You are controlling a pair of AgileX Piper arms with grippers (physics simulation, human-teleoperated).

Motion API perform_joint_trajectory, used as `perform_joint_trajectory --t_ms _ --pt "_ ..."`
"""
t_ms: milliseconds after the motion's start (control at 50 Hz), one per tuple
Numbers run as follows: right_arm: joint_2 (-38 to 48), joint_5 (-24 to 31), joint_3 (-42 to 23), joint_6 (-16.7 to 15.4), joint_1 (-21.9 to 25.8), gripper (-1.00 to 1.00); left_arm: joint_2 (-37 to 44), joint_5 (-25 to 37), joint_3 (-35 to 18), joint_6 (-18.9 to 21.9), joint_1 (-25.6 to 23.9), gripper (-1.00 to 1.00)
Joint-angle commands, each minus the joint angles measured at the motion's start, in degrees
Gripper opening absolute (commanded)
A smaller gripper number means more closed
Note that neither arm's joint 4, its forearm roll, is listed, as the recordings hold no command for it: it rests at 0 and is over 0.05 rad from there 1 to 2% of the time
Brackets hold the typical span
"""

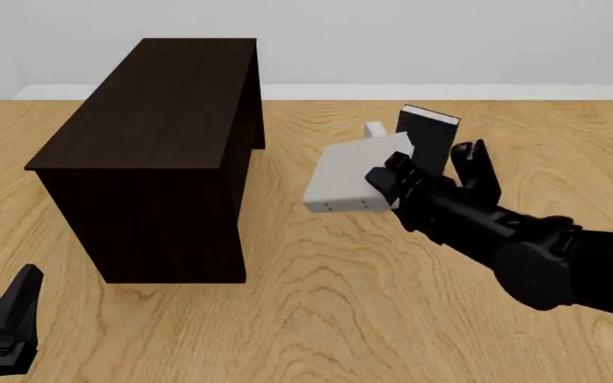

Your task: Pick up the book on the right and place it under the cabinet shelf.

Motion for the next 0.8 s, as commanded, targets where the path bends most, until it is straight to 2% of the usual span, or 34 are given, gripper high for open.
perform_joint_trajectory --t_ms 20,320,500,800 --pt "2.8 -4.9 0.5 2.4 0.3 -1.0 0.0 0.0 0.0 0.0 0.0 1.0" --pt "6.7 -8.9 0.5 2.8 0.3 -1.0 0.0 0.0 0.0 0.0 0.0 1.0" --pt "10.5 -13.7 0.7 5.3 0.6 -1.0 0.0 0.0 0.0 0.0 0.0 1.0" --pt "13.5 -15.7 -0.4 6.1 1.5 -1.0 0.0 0.0 0.0 0.0 0.0 1.0"
